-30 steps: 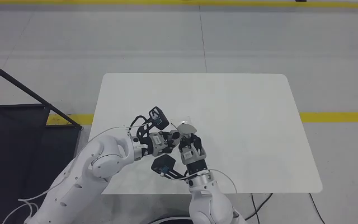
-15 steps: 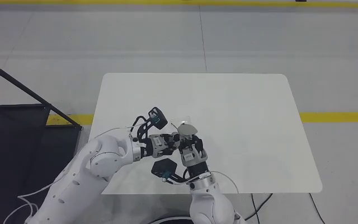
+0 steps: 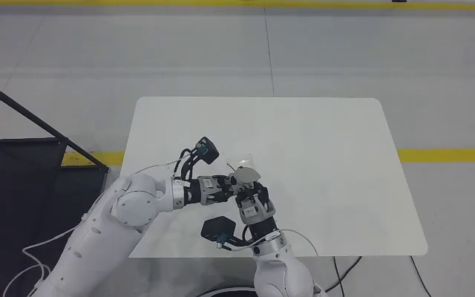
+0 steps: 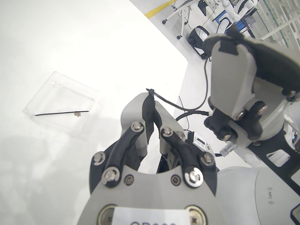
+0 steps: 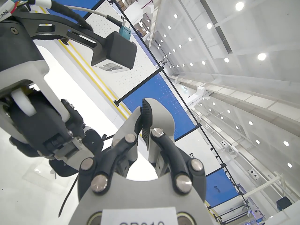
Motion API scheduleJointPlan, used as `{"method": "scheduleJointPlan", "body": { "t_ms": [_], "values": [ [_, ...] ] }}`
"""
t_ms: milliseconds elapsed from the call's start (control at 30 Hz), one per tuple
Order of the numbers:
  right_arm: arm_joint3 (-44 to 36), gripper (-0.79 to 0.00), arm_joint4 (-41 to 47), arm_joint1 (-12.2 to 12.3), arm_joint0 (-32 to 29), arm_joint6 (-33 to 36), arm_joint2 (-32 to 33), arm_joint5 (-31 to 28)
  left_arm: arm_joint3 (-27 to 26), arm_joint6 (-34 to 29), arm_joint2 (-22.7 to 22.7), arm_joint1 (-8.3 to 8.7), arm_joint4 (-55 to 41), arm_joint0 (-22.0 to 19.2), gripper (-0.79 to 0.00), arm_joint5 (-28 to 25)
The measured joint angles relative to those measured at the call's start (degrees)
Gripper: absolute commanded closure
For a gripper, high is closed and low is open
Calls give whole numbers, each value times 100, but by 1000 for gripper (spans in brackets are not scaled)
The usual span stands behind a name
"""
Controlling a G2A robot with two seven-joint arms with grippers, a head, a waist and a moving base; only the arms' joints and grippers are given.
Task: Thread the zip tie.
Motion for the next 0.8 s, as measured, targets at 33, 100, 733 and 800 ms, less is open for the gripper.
{"method": "scheduleJointPlan", "body": {
  "t_ms": [33,100,733,800],
  "values": [
    [-12,0,13,5,-16,-28,17,-11,12,-17,-4,-1,-47,-8,0,1],
    [-25,0,21,11,-35,-58,40,-25,32,-60,-12,-2,-155,-10,0,-20],
    [-90,0,-80,60,-148,-361,135,-118,243,-795,-146,29,-1136,-153,0,-33],
    [-99,0,-100,67,-152,-386,143,-178,265,-888,-151,32,-1225,-177,0,-27]
  ]
}}
